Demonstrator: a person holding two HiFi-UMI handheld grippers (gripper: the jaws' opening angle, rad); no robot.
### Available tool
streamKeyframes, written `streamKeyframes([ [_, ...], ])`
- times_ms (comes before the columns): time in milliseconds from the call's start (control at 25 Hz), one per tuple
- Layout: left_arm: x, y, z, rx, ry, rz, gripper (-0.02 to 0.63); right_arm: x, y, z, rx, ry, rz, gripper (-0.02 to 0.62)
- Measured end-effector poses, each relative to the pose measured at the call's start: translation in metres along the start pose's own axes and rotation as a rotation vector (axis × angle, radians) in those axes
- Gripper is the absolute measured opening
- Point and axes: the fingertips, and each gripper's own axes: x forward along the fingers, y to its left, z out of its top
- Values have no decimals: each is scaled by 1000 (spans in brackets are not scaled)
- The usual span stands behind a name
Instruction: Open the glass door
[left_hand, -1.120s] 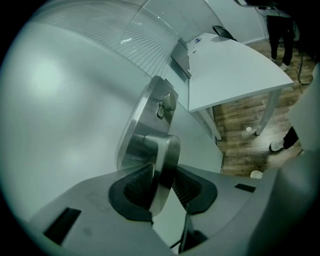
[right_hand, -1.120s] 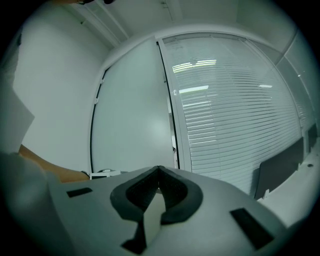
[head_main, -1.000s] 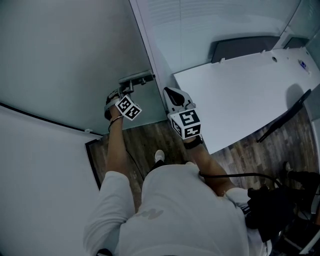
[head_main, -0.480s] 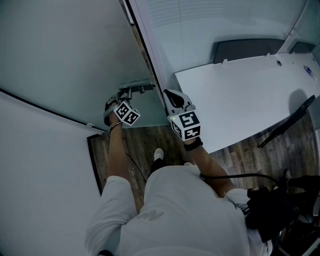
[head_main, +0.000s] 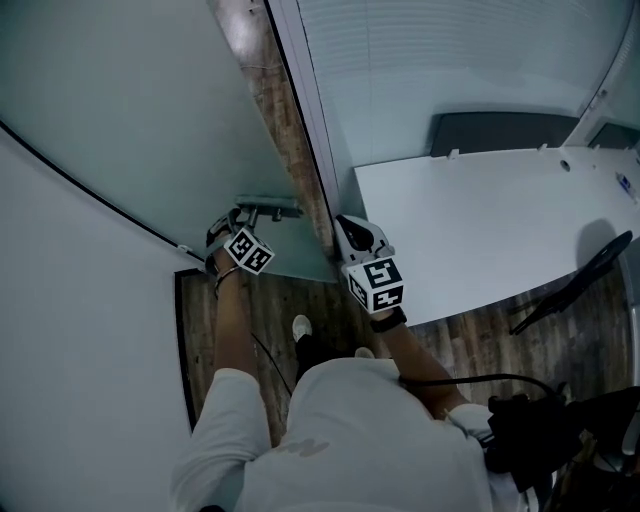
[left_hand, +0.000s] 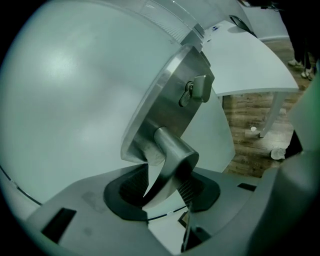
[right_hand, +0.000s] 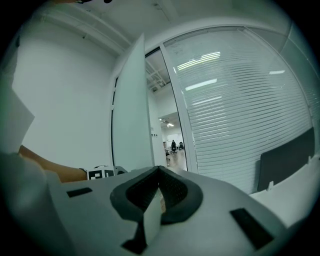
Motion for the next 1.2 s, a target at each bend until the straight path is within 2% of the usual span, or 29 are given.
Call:
streamKeyframes([
  [360,-48,-24,-38,-12,65,24,143,-16,38,9,5,-26,122,2],
  [600,-83,-27,-63,-45,-29,55,160,-7,78,3,-26,11,198,2],
  [800,-104,-45,-87,-21,-58,58,160,2,97,5,-14,-3,195,2],
  [1200,-151,-72,-151,22,-124,41,164,-6,174,5,-23,-33,218,2],
])
